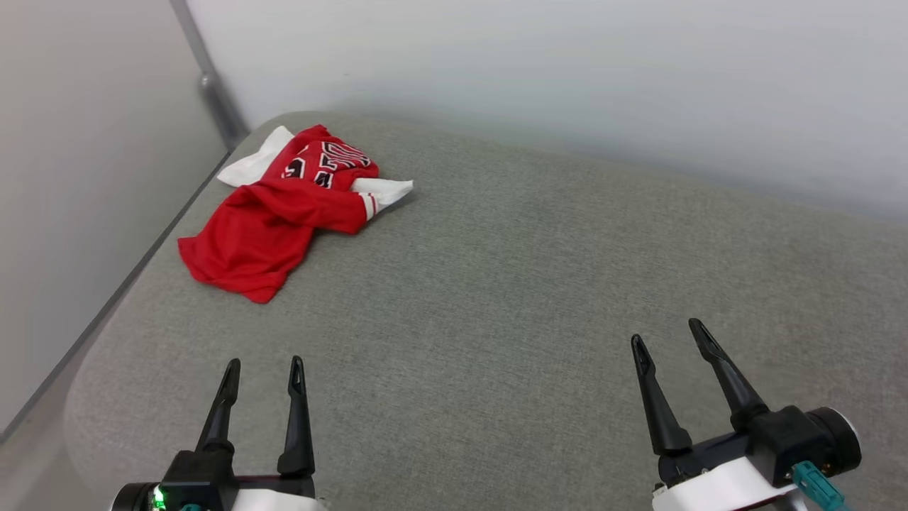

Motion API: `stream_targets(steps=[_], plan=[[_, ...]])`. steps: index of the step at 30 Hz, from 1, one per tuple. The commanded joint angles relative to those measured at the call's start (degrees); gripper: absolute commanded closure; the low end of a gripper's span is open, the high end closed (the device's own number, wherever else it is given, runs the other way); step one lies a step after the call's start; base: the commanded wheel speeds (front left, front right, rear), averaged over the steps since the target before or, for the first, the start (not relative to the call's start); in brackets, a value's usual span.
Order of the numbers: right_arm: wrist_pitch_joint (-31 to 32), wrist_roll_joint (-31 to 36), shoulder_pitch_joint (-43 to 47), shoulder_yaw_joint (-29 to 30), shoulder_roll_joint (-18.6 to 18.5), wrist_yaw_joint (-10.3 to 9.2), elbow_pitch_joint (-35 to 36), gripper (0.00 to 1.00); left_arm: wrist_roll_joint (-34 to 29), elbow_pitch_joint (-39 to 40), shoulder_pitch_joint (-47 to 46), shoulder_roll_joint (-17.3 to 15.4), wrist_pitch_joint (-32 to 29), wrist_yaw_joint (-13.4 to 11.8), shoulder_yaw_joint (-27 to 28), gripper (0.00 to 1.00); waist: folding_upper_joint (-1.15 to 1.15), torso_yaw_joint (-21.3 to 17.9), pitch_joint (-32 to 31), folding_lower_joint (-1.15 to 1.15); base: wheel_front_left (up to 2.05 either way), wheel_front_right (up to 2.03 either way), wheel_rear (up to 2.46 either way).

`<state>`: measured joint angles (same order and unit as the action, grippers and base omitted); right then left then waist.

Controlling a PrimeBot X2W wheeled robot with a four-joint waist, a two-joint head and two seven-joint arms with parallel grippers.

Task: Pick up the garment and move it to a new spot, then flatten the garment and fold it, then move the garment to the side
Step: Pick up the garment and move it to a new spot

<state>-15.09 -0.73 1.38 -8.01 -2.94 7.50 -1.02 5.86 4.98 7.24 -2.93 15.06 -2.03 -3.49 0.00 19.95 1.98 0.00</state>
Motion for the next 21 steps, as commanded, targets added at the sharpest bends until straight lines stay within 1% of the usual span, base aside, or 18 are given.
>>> stream_targets(steps=[1, 6, 8, 11, 15, 17, 21], plan=[[-0.12, -0.35, 0.54, 0.01, 0.10, -0.02, -0.05, 0.00, -0.11, 0.07, 0.67, 0.06, 0.18, 0.06, 0.05, 0.00, 0.00, 1.36, -0.46, 0.00, 0.00, 0.00, 0.00], [-0.12, -0.63, 0.65, -0.22, 0.09, -0.02, -0.34, 0.00, -0.08, -0.03, 1.06, 0.06, 0.18, 0.73, 0.80, 0.00, 0.00, 3.48, -0.86, 0.00, 0.00, 0.00, 0.00], [-0.12, -0.73, 0.73, -0.45, 0.09, -0.02, -0.38, 0.00, 0.82, -0.21, 1.26, 0.06, 0.18, 0.53, 1.21, 0.00, 0.00, 3.96, -0.94, 0.00, 0.00, 0.00, 0.00], [-0.12, -1.01, 0.65, -1.08, 0.09, -0.02, -0.96, 0.00, 0.83, -0.71, 1.13, 0.07, 0.18, 1.25, 1.30, 0.00, 0.00, 4.36, -1.00, 0.00, 0.00, 0.00, 0.00], [-0.12, -1.56, 0.26, -1.42, 0.09, -0.02, -1.35, 0.00, -0.33, 0.11, 0.72, 0.06, 0.18, 0.87, 1.38, 0.00, 0.00, 4.31, -1.18, 0.00, 0.00, 0.00, 0.00], [-0.12, -1.55, -0.01, -1.55, 0.09, -0.02, -1.22, 0.00, -1.08, 0.25, 0.70, 0.06, 0.18, 1.12, 1.06, 0.00, 0.00, 4.05, -0.90, 0.00, 0.00, 0.00, 0.00], [-0.12, 0.19, -0.89, -1.61, -0.03, -0.02, -0.40, 0.00, -0.14, 0.58, -0.49, 0.06, 0.18, 1.40, 1.32, 0.00, 0.00, 3.16, 1.16, 0.00, 0.00, 0.00, 0.00]])
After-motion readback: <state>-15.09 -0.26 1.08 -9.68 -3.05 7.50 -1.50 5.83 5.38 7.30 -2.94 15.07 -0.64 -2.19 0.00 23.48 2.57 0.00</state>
